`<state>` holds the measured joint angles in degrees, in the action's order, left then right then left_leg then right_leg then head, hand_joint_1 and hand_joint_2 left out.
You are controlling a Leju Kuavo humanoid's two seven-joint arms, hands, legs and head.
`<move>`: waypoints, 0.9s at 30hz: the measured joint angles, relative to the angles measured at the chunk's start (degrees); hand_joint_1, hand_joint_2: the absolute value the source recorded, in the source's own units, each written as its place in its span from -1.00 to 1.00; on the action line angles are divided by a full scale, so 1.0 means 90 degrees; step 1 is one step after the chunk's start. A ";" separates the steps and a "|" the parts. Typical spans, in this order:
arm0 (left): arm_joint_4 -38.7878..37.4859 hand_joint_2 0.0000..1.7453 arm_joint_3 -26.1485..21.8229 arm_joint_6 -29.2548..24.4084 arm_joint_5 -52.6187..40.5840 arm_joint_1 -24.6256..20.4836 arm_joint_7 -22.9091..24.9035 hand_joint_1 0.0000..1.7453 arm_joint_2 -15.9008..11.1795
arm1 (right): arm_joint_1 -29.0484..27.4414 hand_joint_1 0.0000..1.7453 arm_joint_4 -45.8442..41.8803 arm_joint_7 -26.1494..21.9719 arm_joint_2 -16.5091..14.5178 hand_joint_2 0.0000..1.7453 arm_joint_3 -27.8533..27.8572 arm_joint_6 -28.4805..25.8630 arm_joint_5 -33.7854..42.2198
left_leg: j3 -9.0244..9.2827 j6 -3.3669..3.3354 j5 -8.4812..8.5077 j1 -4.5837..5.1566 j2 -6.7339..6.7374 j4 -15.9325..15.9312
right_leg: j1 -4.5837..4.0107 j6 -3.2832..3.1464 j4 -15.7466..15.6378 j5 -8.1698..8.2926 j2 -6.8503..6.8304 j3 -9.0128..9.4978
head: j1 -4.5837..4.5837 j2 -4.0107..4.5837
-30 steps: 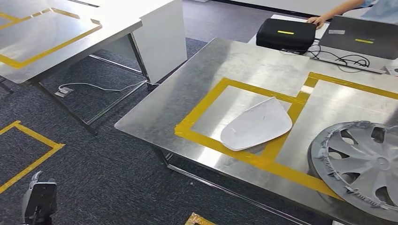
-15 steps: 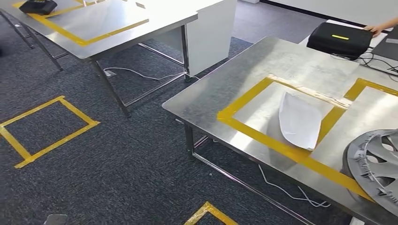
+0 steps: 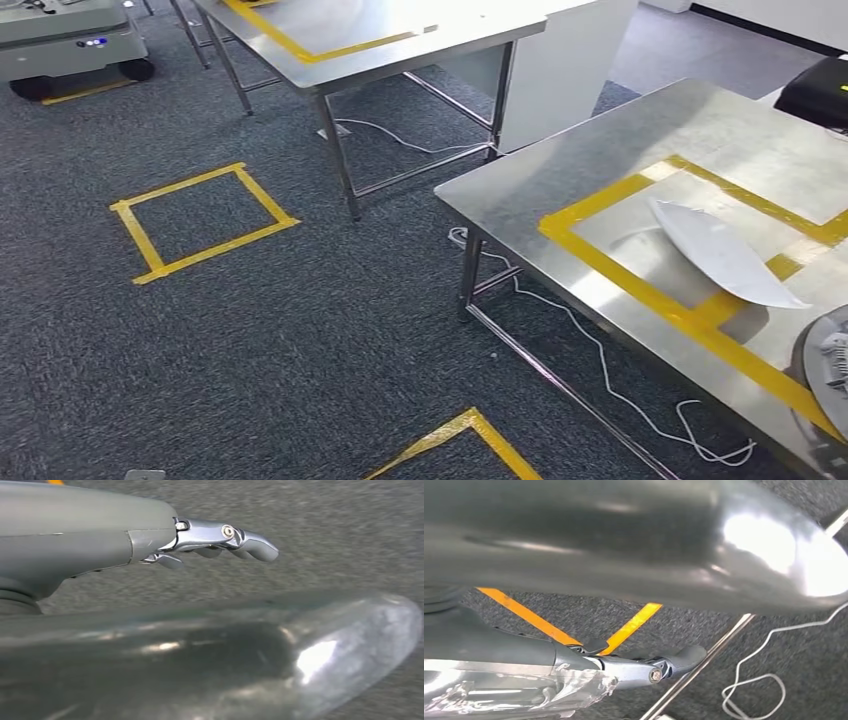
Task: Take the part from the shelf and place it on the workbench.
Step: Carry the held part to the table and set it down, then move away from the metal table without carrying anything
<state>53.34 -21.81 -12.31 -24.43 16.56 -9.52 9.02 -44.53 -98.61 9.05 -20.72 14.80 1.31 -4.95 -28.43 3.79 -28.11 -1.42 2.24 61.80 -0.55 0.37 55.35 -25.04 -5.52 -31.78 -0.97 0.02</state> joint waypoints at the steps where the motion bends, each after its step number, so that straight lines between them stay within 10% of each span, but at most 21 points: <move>1: -0.0001 -1.00 0.0001 -0.0019 -0.0077 -0.0001 0.0004 -1.00 0.0063 | 0.0009 -1.00 -0.0013 -0.0022 0.0001 -1.00 0.0024 0.0041 0.0001 | 0.0347 -0.0014 -0.0081 0.0007 0.0115 -0.0487 | 0.0005 0.0046 0.0088 0.0031 -0.0079 -0.0067 | -0.0002 0.0000; 4: -0.0003 -1.00 0.0020 -0.0086 -0.0277 0.0064 0.0136 -1.00 0.0241 | 0.0066 -1.00 -0.0029 -0.0051 0.0002 -1.00 0.0100 0.0181 -0.0017 | 0.0602 -0.0177 -0.0238 0.0091 0.0110 -0.1016 | 0.0073 0.0194 0.0218 0.0131 -0.0266 -0.0176 | -0.0009 0.0000; 7: 0.0016 -1.00 0.0119 -0.0052 -0.0372 0.0256 0.0366 -1.00 0.0348 | 0.0114 -1.00 -0.0019 -0.0057 0.0000 -1.00 0.0152 0.0303 -0.0041 | 0.0432 -0.0386 -0.0079 0.0113 -0.0030 -0.1008 | 0.0142 0.0320 0.0606 -0.0328 0.0225 -0.0314 | -0.0014 0.0001; 10: 0.0122 -1.00 0.0294 0.0146 -0.0361 0.0333 0.0468 -1.00 0.0382 | 0.0127 -1.00 0.0010 -0.0054 -0.0002 -1.00 0.0226 0.0425 -0.0118 | 0.0172 -0.0479 0.0110 0.0163 -0.0259 -0.1007 | 0.0116 0.0310 0.1756 -0.1069 0.0589 -0.0588 | -0.0031 0.0001; 12: 0.0247 -1.00 0.0429 0.0299 -0.0356 0.0430 0.0551 -1.00 0.0383 | 0.0183 -1.00 0.0042 -0.0058 -0.0002 -1.00 0.0297 0.0547 -0.0196 | 0.0005 -0.0493 0.0198 0.0195 -0.0423 -0.1007 | 0.0088 0.0254 0.1989 -0.0892 0.0615 -0.0507 | -0.0034 0.0001; 14: 0.0397 -1.00 0.0581 0.0382 -0.0365 0.0563 0.0663 -1.00 0.0371 | 0.0239 -1.00 0.0084 -0.0071 -0.0002 -1.00 0.0380 0.0696 -0.0276 | -0.0114 -0.0487 0.0286 0.0209 -0.0577 -0.1001 | 0.0070 0.0189 0.1354 -0.0486 0.0738 0.0015 | -0.0033 0.0001; 17: 0.0590 -1.00 0.0779 0.0396 -0.0368 0.0694 0.0761 -1.00 0.0360 | 0.0314 -1.00 0.0152 -0.0099 -0.0002 -1.00 0.0471 0.0833 -0.0353 | -0.0237 -0.0428 0.0383 0.0242 -0.0791 -0.0925 | 0.0078 0.0124 0.0002 -0.0624 0.1056 0.0925 | -0.0028 0.0001; 21: 0.0753 -1.00 0.0921 0.0392 -0.0367 0.0811 0.0771 -1.00 0.0347 | 0.0379 -1.00 0.0210 -0.0116 0.0000 -1.00 0.0539 0.0859 -0.0375 | -0.0374 -0.0319 0.0297 0.0233 -0.0808 -0.0701 | 0.0084 -0.0019 -0.0219 -0.0797 0.0823 0.1028 | -0.0006 0.0001; 25: 0.0832 -1.00 0.1011 0.0386 -0.0359 0.0865 0.0776 -1.00 0.0337 | 0.0372 -1.00 0.0255 -0.0120 0.0000 -1.00 0.0602 0.0885 -0.0387 | -0.1221 -0.0231 -0.0406 0.0221 -0.0339 0.0914 | 0.0080 -0.0052 -0.0224 -0.0872 0.0486 0.1138 | 0.0057 0.0001; 27: 0.0855 -1.00 0.1048 0.0359 -0.0306 0.0904 0.0793 -1.00 0.0334 | 0.0388 -1.00 0.0282 -0.0136 0.0000 -1.00 0.0625 0.0929 -0.0418 | -0.1470 -0.0235 -0.0271 0.0222 -0.0318 0.1234 | 0.0076 -0.0038 -0.0223 -0.0982 0.0315 0.1259 | 0.0058 0.0001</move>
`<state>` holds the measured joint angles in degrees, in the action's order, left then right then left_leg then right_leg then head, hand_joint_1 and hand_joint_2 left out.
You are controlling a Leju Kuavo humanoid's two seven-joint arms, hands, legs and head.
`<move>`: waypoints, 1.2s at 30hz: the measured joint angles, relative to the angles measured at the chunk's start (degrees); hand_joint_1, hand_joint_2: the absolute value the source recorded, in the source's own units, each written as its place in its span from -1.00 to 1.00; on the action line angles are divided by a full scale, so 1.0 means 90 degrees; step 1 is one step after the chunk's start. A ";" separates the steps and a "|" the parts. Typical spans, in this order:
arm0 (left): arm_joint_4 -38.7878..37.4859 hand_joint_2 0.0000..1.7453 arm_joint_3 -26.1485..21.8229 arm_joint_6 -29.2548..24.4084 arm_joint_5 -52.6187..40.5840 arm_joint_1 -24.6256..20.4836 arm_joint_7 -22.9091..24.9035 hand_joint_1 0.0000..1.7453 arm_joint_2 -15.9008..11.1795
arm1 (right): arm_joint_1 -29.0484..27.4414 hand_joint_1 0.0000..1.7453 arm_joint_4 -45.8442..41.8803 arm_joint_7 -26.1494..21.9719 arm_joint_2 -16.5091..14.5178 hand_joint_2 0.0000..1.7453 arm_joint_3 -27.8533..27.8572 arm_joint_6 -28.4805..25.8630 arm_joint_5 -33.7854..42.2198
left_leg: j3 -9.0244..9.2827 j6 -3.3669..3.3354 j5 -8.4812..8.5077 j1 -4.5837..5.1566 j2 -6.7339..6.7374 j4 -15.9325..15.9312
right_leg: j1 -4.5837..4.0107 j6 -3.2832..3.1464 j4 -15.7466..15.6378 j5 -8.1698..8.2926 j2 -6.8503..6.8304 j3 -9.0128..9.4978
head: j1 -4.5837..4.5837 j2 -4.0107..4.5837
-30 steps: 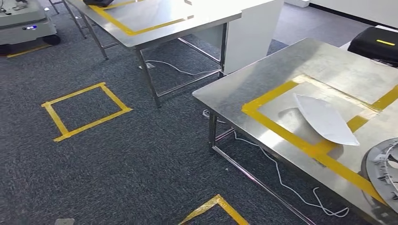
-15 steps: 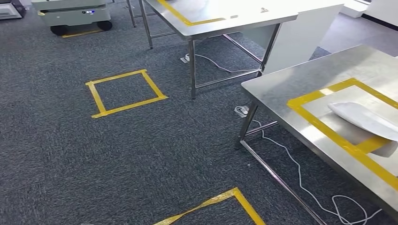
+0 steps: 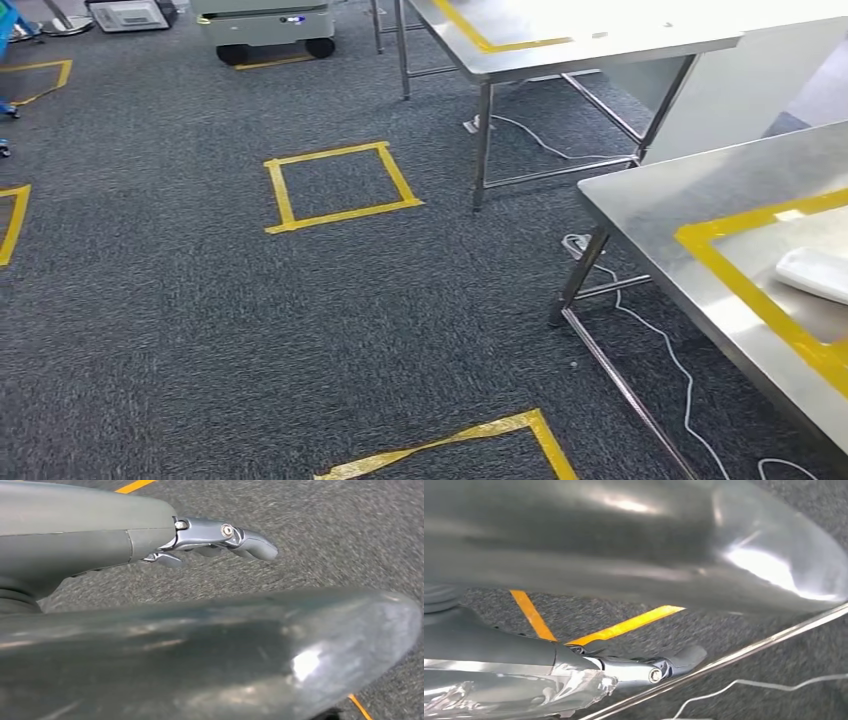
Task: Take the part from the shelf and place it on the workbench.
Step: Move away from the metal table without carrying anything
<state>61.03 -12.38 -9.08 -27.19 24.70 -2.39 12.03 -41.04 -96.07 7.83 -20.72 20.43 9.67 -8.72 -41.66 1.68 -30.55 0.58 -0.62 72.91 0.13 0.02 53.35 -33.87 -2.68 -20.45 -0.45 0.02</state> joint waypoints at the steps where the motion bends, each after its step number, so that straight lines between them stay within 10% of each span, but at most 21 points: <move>1: 0.0019 -1.00 0.0013 -0.0026 0.0049 0.0034 0.0010 -1.00 -0.0001 | 0.0013 -1.00 0.0013 -0.0016 0.0000 -1.00 0.0008 0.0034 -0.0028 | 0.0026 -0.0025 0.0290 0.0008 0.0023 -0.0168 | -0.0001 0.0009 -0.0001 -0.0069 -0.0082 0.0087 | -0.0001 0.0000; 4: 0.0115 -1.00 0.0041 -0.0117 0.0219 0.0141 0.0024 -1.00 0.0003 | 0.0069 -1.00 0.0067 -0.0089 -0.0001 -1.00 0.0044 0.0150 -0.0136 | 0.0386 -0.0202 0.0983 0.0150 0.0462 -0.1097 | -0.0020 0.0077 -0.0052 -0.0297 -0.0300 0.0355 | -0.0008 0.0000; 6: 0.0193 -1.00 0.0050 -0.0163 0.0290 0.0175 0.0018 -1.00 0.0013 | 0.0119 -1.00 0.0115 -0.0129 -0.0002 -1.00 0.0083 0.0213 -0.0195 | 0.0620 -0.0314 0.0766 0.0251 0.0665 -0.1480 | -0.0039 0.0175 -0.0147 -0.0367 -0.0430 0.0528 | -0.0011 0.0000; 8: 0.0276 -1.00 0.0061 -0.0194 0.0331 0.0200 0.0007 -1.00 0.0029 | 0.0183 -1.00 0.0153 -0.0156 -0.0002 -1.00 0.0120 0.0259 -0.0230 | 0.0816 -0.0372 0.0587 0.0218 0.0493 -0.1690 | -0.0046 0.0283 0.0061 -0.0224 -0.0460 0.0569 | -0.0011 -0.0001; 11: 0.0363 -1.00 0.0083 -0.0211 0.0364 0.0235 -0.0007 -1.00 0.0050 | 0.0265 -1.00 0.0208 -0.0186 -0.0002 -1.00 0.0174 0.0293 -0.0252 | 0.1262 -0.0425 0.0382 0.0103 0.0194 -0.1898 | -0.0032 0.0346 0.1481 0.0003 0.0058 -0.0217 | -0.0062 0.0000; 13: 0.0413 -1.00 0.0100 -0.0229 0.0390 0.0247 -0.0019 -1.00 0.0075 | 0.0258 -1.00 0.0248 -0.0194 -0.0002 -1.00 0.0217 0.0345 -0.0285 | 0.1534 -0.0433 0.0207 0.0045 -0.0043 -0.1938 | 0.0007 0.0388 0.2214 -0.0430 0.0277 -0.0985 | -0.0086 0.0000; 16: 0.0521 -1.00 0.0106 -0.0263 0.0444 0.0328 -0.0032 -1.00 0.0120 | 0.0271 -1.00 0.0292 -0.0218 -0.0002 -1.00 0.0311 0.0500 -0.0366 | 0.1979 -0.0363 -0.0105 -0.0043 -0.0403 -0.1945 | 0.0079 0.0518 0.2170 -0.1182 0.0307 -0.1784 | -0.0114 -0.0001; 17: 0.0565 -1.00 0.0107 -0.0268 0.0460 0.0360 -0.0038 -1.00 0.0140 | 0.0286 -1.00 0.0309 -0.0236 -0.0002 -1.00 0.0347 0.0546 -0.0398 | 0.2137 -0.0328 -0.0215 -0.0072 -0.0502 -0.1944 | 0.0113 0.0573 0.1952 -0.1053 0.0339 -0.1948 | -0.0128 -0.0001; 19: 0.0650 -1.00 0.0104 -0.0292 0.0468 0.0413 -0.0060 -1.00 0.0179 | 0.0310 -1.00 0.0392 -0.0275 -0.0002 -1.00 0.0412 0.0600 -0.0465 | 0.2363 -0.0243 -0.0450 -0.0115 -0.0671 -0.1880 | 0.0203 0.0635 0.1361 0.0186 0.0564 -0.2228 | -0.0167 -0.0002; 21: 0.0736 -1.00 0.0098 -0.0327 0.0430 0.0455 -0.0101 -1.00 0.0234 | 0.0337 -1.00 0.0490 -0.0313 -0.0002 -1.00 0.0462 0.0618 -0.0529 | 0.2428 -0.0126 -0.0651 -0.0157 -0.0804 -0.1805 | 0.0213 0.0544 0.1087 0.1282 0.0727 -0.2363 | -0.0185 -0.0002; 23: 0.0825 -1.00 0.0096 -0.0364 0.0315 0.0484 -0.0144 -1.00 0.0303 | 0.0406 -1.00 0.0531 -0.0362 -0.0001 -1.00 0.0497 0.0662 -0.0612 | 0.2378 -0.0007 -0.0642 -0.0199 -0.0839 -0.1742 | 0.0162 0.0388 0.1108 0.1376 0.0640 -0.2334 | -0.0190 -0.0002; 25: 0.0910 -1.00 0.0097 -0.0415 0.0151 0.0498 -0.0163 -1.00 0.0367 | 0.0494 -1.00 0.0567 -0.0435 0.0001 -1.00 0.0558 0.0753 -0.0722 | 0.2182 0.0075 -0.0562 -0.0194 -0.0528 -0.1440 | 0.0160 0.0303 0.0989 0.1342 0.0508 -0.2245 | -0.0183 -0.0004; 27: 0.1007 -1.00 0.0096 -0.0457 0.0010 0.0504 -0.0175 -1.00 0.0429 | 0.0549 -1.00 0.0636 -0.0498 -0.0001 -1.00 0.0616 0.0809 -0.0797 | 0.1804 0.0116 -0.0820 -0.0162 -0.0129 -0.0862 | 0.0150 0.0244 0.0869 0.1316 0.0345 -0.2133 | -0.0157 -0.0005; 30: 0.1113 -1.00 0.0091 -0.0482 -0.0090 0.0523 -0.0191 -1.00 0.0497 | 0.0629 -1.00 0.0729 -0.0537 -0.0001 -1.00 0.0651 0.0758 -0.0829 | 0.1318 0.0118 -0.1194 -0.0145 -0.0010 -0.0307 | 0.0102 0.0167 0.0830 0.1263 0.0082 -0.2073 | -0.0152 -0.0005; 34: 0.1243 -1.00 0.0053 -0.0474 -0.0186 0.0565 -0.0215 -1.00 0.0556 | 0.0728 -1.00 0.0835 -0.0577 -0.0002 -1.00 0.0641 0.0558 -0.0831 | 0.1718 0.0021 -0.0392 -0.0074 0.0378 -0.1519 | 0.0059 0.0161 0.0831 0.1274 -0.0207 -0.2040 | -0.0155 -0.0005; 36: 0.1314 -1.00 0.0035 -0.0450 -0.0232 0.0566 -0.0235 -1.00 0.0581 | 0.0752 -1.00 0.0891 -0.0597 -0.0002 -1.00 0.0633 0.0486 -0.0835 | 0.1825 -0.0002 -0.0282 -0.0032 0.0614 -0.1873 | 0.0065 0.0215 0.0817 0.1320 -0.0339 -0.2007 | -0.0152 -0.0005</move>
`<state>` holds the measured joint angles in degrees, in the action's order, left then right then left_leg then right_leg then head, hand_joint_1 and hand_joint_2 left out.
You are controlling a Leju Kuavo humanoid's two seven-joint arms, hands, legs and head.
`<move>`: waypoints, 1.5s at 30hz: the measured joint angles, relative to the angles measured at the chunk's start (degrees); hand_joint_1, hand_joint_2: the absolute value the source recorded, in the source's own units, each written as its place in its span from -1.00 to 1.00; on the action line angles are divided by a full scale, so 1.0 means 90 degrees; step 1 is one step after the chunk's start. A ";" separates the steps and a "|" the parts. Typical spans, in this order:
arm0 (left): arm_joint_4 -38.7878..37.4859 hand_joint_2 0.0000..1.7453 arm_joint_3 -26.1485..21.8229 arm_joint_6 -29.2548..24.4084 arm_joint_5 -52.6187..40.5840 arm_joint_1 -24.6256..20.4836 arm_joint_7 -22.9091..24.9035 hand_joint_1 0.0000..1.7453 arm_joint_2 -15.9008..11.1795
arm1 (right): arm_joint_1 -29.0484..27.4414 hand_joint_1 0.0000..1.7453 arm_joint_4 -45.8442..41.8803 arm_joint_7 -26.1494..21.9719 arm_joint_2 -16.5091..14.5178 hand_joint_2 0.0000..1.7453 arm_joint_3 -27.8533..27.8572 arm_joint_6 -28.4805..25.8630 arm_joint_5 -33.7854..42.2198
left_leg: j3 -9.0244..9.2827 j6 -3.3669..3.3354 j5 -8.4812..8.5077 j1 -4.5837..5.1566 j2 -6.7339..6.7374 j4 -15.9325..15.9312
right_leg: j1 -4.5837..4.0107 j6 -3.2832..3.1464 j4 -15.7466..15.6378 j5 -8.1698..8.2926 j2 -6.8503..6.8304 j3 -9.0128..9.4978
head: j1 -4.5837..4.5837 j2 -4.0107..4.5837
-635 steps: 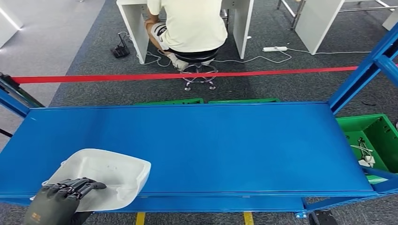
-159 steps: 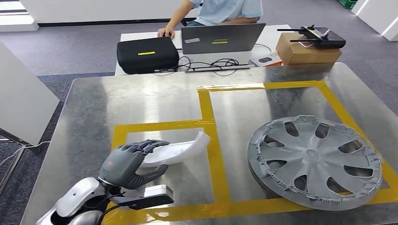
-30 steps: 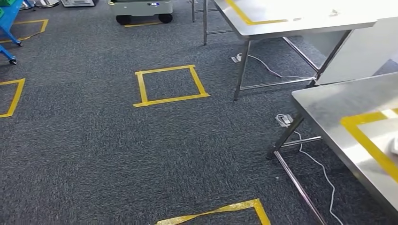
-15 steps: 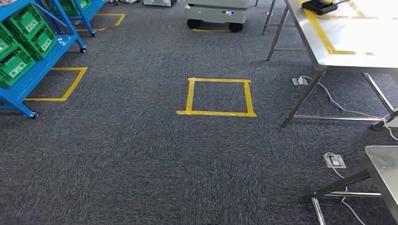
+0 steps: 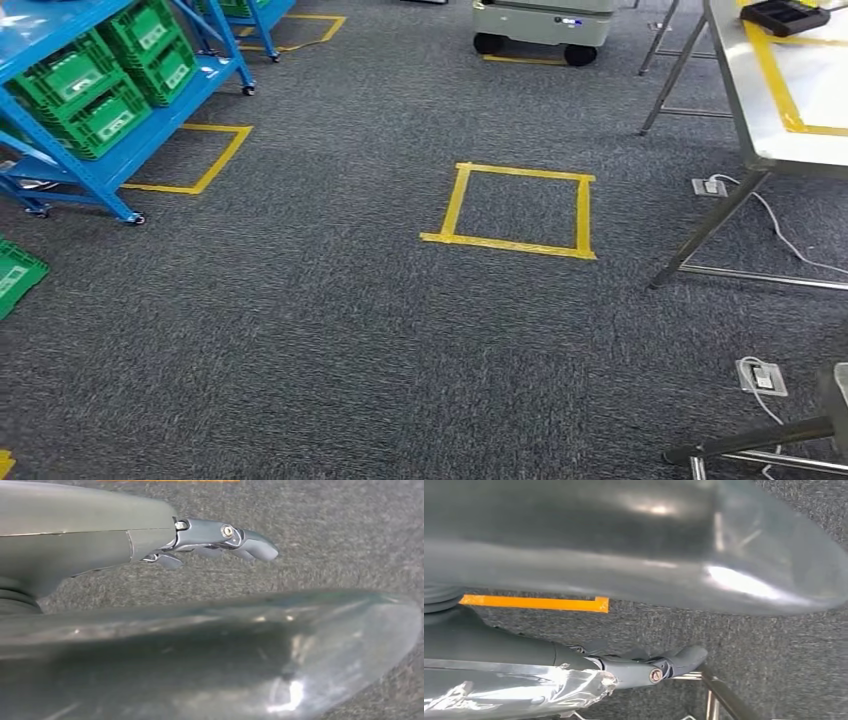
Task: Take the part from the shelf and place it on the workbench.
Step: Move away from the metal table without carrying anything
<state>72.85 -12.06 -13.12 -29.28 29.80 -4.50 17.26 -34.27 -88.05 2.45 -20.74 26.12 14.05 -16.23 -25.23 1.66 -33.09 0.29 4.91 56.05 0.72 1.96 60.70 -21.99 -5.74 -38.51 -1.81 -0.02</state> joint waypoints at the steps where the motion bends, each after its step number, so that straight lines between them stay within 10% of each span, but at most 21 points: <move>1: 0.0044 -1.00 -0.0009 0.0043 -0.0025 0.0023 0.0016 -1.00 0.0012 | 0.0006 -1.00 0.0021 -0.0007 0.0000 -1.00 -0.0009 -0.0027 0.0002 | -0.0028 -0.0014 0.0024 0.0008 -0.0038 -0.0004 | 0.0007 0.0039 -0.0025 0.0031 -0.0077 0.0031 | 0.0005 0.0000; 4: 0.0343 -1.00 -0.0052 0.0316 -0.0141 0.0243 0.0185 -1.00 0.0057 | -0.0010 -1.00 0.0047 0.0009 0.0000 -1.00 -0.0070 -0.0127 0.0081 | -0.0118 -0.0127 0.0344 -0.0017 -0.0249 -0.0048 | 0.0038 0.0171 0.0036 -0.0109 0.0048 0.0061 | 0.0002 0.0000; 7: 0.0690 -1.00 -0.0122 0.0584 -0.0344 0.0399 0.0248 -1.00 0.0123 | -0.0116 -1.00 0.0047 0.0089 0.0000 -1.00 -0.0143 -0.0284 0.0209 | -0.0325 -0.0205 0.0554 -0.0036 -0.0489 -0.0060 | 0.0041 0.0235 0.1005 -0.0996 0.0558 -0.0138 | -0.0015 0.0000; 9: 0.0813 -1.00 -0.0203 0.0684 -0.0498 0.0421 0.0196 -1.00 0.0175 | -0.0157 -1.00 0.0047 0.0130 0.0000 -1.00 -0.0201 -0.0388 0.0283 | -0.0485 -0.0206 0.0681 -0.0022 -0.0659 -0.0053 | 0.0033 0.0231 0.1579 -0.1337 0.0631 -0.0149 | -0.0013 0.0000; 14: 0.0978 -1.00 -0.0362 0.0784 -0.0724 0.0462 0.0084 -1.00 0.0249 | -0.0198 -1.00 0.0035 0.0185 0.0000 -1.00 -0.0366 -0.0583 0.0416 | -0.0758 -0.0060 0.0943 -0.0031 -0.1065 -0.0015 | 0.0091 0.0185 -0.0076 -0.0999 0.1068 0.1260 | -0.0005 0.0000; 16: 0.1037 -1.00 -0.0393 0.0798 -0.0754 0.0468 0.0076 -1.00 0.0265 | -0.0214 -1.00 0.0030 0.0195 0.0000 -1.00 -0.0416 -0.0601 0.0432 | -0.0811 0.0014 0.1029 -0.0028 -0.1195 -0.0002 | 0.0080 0.0119 -0.0311 -0.1023 0.1215 0.1386 | 0.0009 0.0000; 19: 0.1057 -1.00 -0.0444 0.0805 -0.0764 0.0499 0.0075 -1.00 0.0291 | -0.0231 -1.00 0.0013 0.0202 0.0000 -1.00 -0.0461 -0.0622 0.0436 | -0.0936 0.0090 0.0959 -0.0063 -0.1155 0.0098 | 0.0060 -0.0051 -0.0328 -0.0930 0.0964 0.1242 | 0.0028 0.0000; 23: 0.1100 -1.00 -0.0475 0.0828 -0.0827 0.0496 0.0055 -1.00 0.0305 | -0.0302 -1.00 -0.0003 0.0209 0.0000 -1.00 -0.0482 -0.0641 0.0444 | -0.1352 0.0144 -0.0174 -0.0071 -0.0659 0.1460 | 0.0022 -0.0173 -0.0334 -0.0708 0.0522 0.0948 | 0.0059 0.0001; 25: 0.1120 -1.00 -0.0477 0.0854 -0.0894 0.0505 0.0027 -1.00 0.0305 | -0.0325 -1.00 -0.0018 0.0237 0.0000 -1.00 -0.0486 -0.0645 0.0465 | -0.1312 0.0167 -0.0221 -0.0074 -0.0628 0.1885 | 0.0013 -0.0160 -0.0326 -0.0604 0.0299 0.0799 | 0.0056 0.0001; 30: 0.1277 -1.00 -0.0475 0.0918 -0.1017 0.0567 -0.0002 -1.00 0.0310 | -0.0443 -1.00 -0.0141 0.0321 0.0000 -1.00 -0.0507 -0.0475 0.0483 | 0.0131 0.0148 0.0323 -0.0067 -0.0144 0.0066 | -0.0008 -0.0032 -0.0257 -0.0398 -0.0114 0.0641 | 0.0062 0.0002; 33: 0.1356 -1.00 -0.0472 0.0927 -0.1054 0.0643 -0.0006 -1.00 0.0332 | -0.0465 -1.00 -0.0182 0.0313 0.0000 -1.00 -0.0495 -0.0397 0.0480 | 0.0215 0.0016 0.0299 -0.0049 -0.0191 -0.0284 | 0.0001 0.0087 -0.0218 -0.0295 -0.0277 0.0597 | 0.0058 0.0002; 37: 0.1466 -1.00 -0.0460 0.0929 -0.1071 0.0740 0.0008 -1.00 0.0355 | -0.0543 -1.00 -0.0247 0.0327 0.0000 -1.00 -0.0513 -0.0436 0.0493 | -0.0034 -0.0175 0.0522 -0.0051 -0.0428 -0.0282 | 0.0036 0.0199 0.0655 -0.1104 0.0458 0.0317 | 0.0048 0.0002; 40: 0.1539 -1.00 -0.0421 0.0974 -0.1073 0.0774 0.0027 -1.00 0.0363 | -0.0576 -1.00 -0.0251 0.0317 0.0000 -1.00 -0.0498 -0.0322 0.0445 | -0.0273 -0.0213 0.0682 -0.0009 -0.0666 -0.0281 | -0.0014 0.0152 0.1575 -0.1427 0.0624 0.0156 | 0.0048 0.0002; 43: 0.1646 -1.00 -0.0406 0.1146 -0.0977 0.0860 0.0096 -1.00 0.0363 | -0.0583 -1.00 -0.0262 0.0301 0.0000 -1.00 -0.0479 -0.0198 0.0416 | -0.0427 -0.0210 0.0757 0.0017 -0.0915 -0.0274 | -0.0049 0.0038 0.0641 -0.0926 0.0818 0.0901 | 0.0050 0.0002; 45: 0.1734 -1.00 -0.0385 0.1211 -0.0895 0.0915 0.0138 -1.00 0.0362 | -0.0592 -1.00 -0.0281 0.0288 0.0000 -1.00 -0.0469 -0.0145 0.0405 | -0.0480 -0.0180 0.0787 0.0046 -0.1059 -0.0218 | -0.0037 -0.0014 -0.0286 -0.0959 0.1071 0.1533 | 0.0052 0.0002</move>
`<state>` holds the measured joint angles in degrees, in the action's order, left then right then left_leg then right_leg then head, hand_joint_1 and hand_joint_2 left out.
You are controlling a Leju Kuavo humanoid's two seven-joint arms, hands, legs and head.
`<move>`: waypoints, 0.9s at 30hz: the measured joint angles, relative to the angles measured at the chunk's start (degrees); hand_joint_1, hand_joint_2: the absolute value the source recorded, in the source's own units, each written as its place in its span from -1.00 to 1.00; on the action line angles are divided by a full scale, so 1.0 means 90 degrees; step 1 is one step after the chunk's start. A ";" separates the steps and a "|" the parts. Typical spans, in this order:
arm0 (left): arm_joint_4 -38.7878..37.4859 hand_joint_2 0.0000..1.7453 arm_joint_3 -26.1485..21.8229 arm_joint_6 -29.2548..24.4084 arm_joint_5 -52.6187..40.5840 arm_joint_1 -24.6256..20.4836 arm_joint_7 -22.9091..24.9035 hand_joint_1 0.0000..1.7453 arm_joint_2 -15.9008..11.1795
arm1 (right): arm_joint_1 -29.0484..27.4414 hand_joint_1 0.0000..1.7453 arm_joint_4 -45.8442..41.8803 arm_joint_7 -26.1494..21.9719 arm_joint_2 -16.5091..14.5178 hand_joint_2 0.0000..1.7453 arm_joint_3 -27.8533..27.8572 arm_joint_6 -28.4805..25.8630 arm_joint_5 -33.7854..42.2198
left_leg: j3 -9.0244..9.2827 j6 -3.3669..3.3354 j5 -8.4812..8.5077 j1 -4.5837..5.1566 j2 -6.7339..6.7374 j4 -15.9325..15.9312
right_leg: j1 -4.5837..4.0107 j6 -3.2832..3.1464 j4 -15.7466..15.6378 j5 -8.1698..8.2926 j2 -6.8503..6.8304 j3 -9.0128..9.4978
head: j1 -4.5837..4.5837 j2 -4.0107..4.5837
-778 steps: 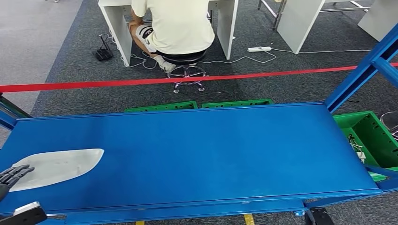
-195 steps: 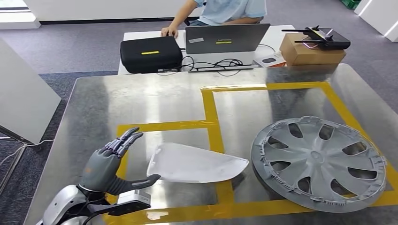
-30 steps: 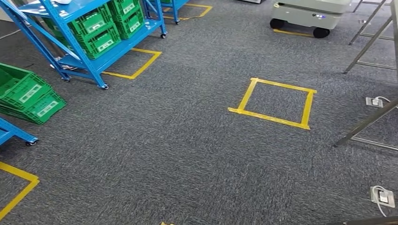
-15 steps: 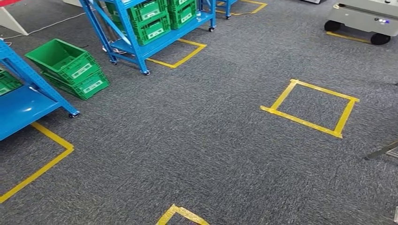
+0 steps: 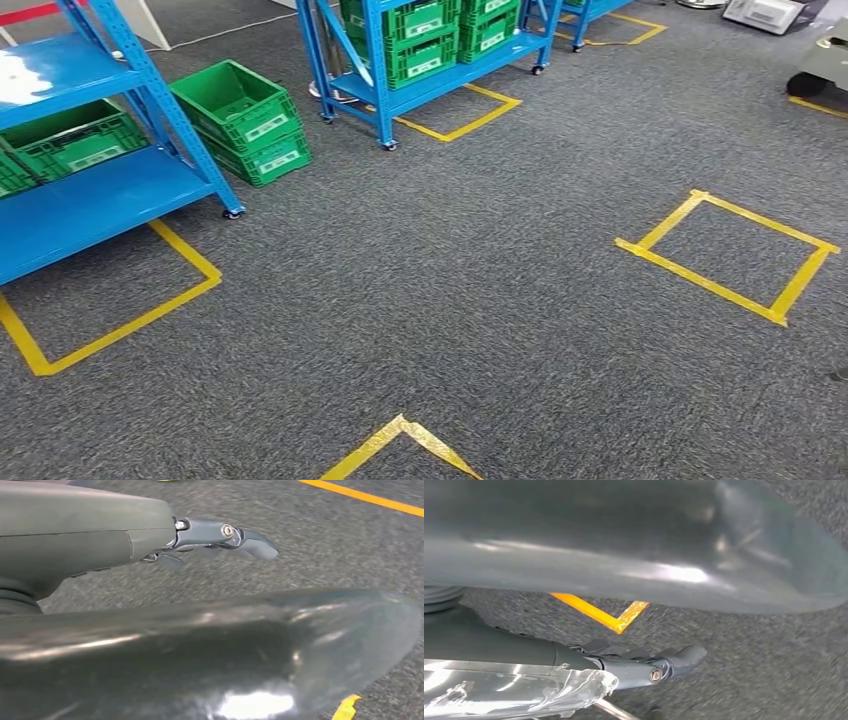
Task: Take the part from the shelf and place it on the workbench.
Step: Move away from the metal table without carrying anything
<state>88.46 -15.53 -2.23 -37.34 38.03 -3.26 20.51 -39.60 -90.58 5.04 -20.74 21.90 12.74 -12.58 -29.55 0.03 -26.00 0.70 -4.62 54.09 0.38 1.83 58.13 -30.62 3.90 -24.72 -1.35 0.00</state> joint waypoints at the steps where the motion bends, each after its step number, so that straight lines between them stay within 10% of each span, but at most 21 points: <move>1: 0.0049 -1.00 0.0013 0.0005 0.0036 0.0022 0.0026 -1.00 -0.0001 | -0.0004 -1.00 -0.0007 -0.0004 0.0001 -1.00 0.0002 0.0021 -0.0007 | -0.0020 0.0027 -0.0005 0.0015 -0.0060 0.0034 | 0.0006 -0.0016 -0.0242 -0.0107 0.0059 0.0151 | 0.0007 0.0000; 5: 0.0244 -1.00 0.0061 -0.0046 0.0153 0.0149 0.0094 -1.00 -0.0002 | -0.0042 -1.00 -0.0046 -0.0016 0.0001 -1.00 0.0012 0.0083 -0.0049 | -0.0166 0.0143 -0.0148 0.0022 0.0040 0.0335 | 0.0033 -0.0131 -0.0383 -0.0307 -0.0229 0.0251 | 0.0049 0.0000; 9: 0.0353 -1.00 0.0107 -0.0100 0.0195 0.0209 0.0102 -1.00 -0.0004 | -0.0105 -1.00 -0.0066 -0.0021 0.0000 -1.00 0.0019 0.0118 -0.0089 | -0.1164 0.0231 -0.0732 0.0003 0.0436 0.1991 | 0.0029 -0.0152 -0.0408 -0.0370 -0.0589 0.0401 | 0.0122 0.0000; 11: 0.0382 -1.00 0.0141 -0.0163 0.0207 0.0263 0.0110 -1.00 -0.0004 | -0.0108 -1.00 -0.0070 -0.0023 0.0000 -1.00 0.0021 0.0136 -0.0112 | -0.1453 0.0210 -0.0372 0.0003 0.0450 0.2212 | 0.0022 -0.0136 -0.0457 -0.0476 -0.0758 0.0561 | 0.0124 0.0000; 14: 0.0435 -1.00 0.0185 -0.0285 0.0232 0.0366 0.0141 -1.00 -0.0005 | -0.0129 -1.00 -0.0074 -0.0035 0.0000 -1.00 0.0024 0.0167 -0.0157 | -0.1343 0.0059 0.0665 0.0067 0.0725 0.1510 | -0.0026 -0.0079 -0.0585 -0.0711 -0.0976 0.0932 | 0.0122 0.0000; 16: 0.0486 -1.00 0.0218 -0.0352 0.0244 0.0424 0.0163 -1.00 -0.0001 | -0.0148 -1.00 -0.0074 -0.0047 0.0000 -1.00 0.0030 0.0186 -0.0193 | -0.1000 -0.0070 0.0474 0.0154 0.0986 0.1018 | -0.0055 -0.0003 -0.0690 -0.0909 -0.1103 0.1234 | 0.0116 0.0000; 18: 0.0561 -1.00 0.0258 -0.0410 0.0246 0.0443 0.0171 -1.00 0.0002 | -0.0118 -1.00 -0.0081 -0.0063 0.0001 -1.00 0.0033 0.0206 -0.0223 | -0.0682 -0.0131 0.0016 0.0168 0.0925 0.0787 | -0.0053 0.0082 -0.0598 -0.0911 -0.1175 0.1433 | 0.0120 -0.0001; 20: 0.0624 -1.00 0.0294 -0.0469 0.0246 0.0447 0.0171 -1.00 0.0000 | -0.0048 -1.00 -0.0094 -0.0085 0.0002 -1.00 0.0026 0.0227 -0.0248 | -0.0464 -0.0164 -0.0166 0.0115 0.0748 0.0675 | -0.0048 0.0144 0.0131 -0.0700 -0.0987 0.1148 | 0.0103 -0.0001; 22: 0.0651 -1.00 0.0331 -0.0513 0.0248 0.0455 0.0171 -1.00 0.0004 | -0.0038 -1.00 -0.0099 -0.0106 0.0001 -1.00 0.0021 0.0241 -0.0271 | -0.0200 -0.0208 -0.0301 0.0049 0.0584 0.0530 | -0.0033 0.0178 0.1193 -0.0715 -0.0645 0.0404 | 0.0075 -0.0001; 24: 0.0662 -1.00 0.0356 -0.0533 0.0251 0.0463 0.0171 -1.00 0.0009 | -0.0083 -1.00 -0.0097 -0.0112 0.0001 -1.00 0.0033 0.0247 -0.0291 | 0.0081 -0.0210 -0.0447 -0.0019 0.0368 0.0405 | -0.0003 0.0212 0.1792 -0.1141 -0.0479 -0.0346 | 0.0055 -0.0001; 27: 0.0667 -1.00 0.0364 -0.0561 0.0258 0.0498 0.0171 -1.00 0.0014 | -0.0097 -1.00 -0.0097 -0.0120 0.0002 -1.00 0.0061 0.0251 -0.0309 | 0.0635 -0.0136 -0.0699 -0.0151 0.0031 0.0192 | 0.0042 0.0310 0.1648 -0.1592 -0.0444 -0.1104 | 0.0027 0.0000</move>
<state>94.47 -12.25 -7.28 -35.01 42.51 -1.73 20.64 -40.47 -91.45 3.96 -20.73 22.45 15.00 -15.37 -23.83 -1.19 -32.29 -0.66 -4.34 55.82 0.76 4.62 72.96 -44.95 -0.10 -34.66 -1.11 0.00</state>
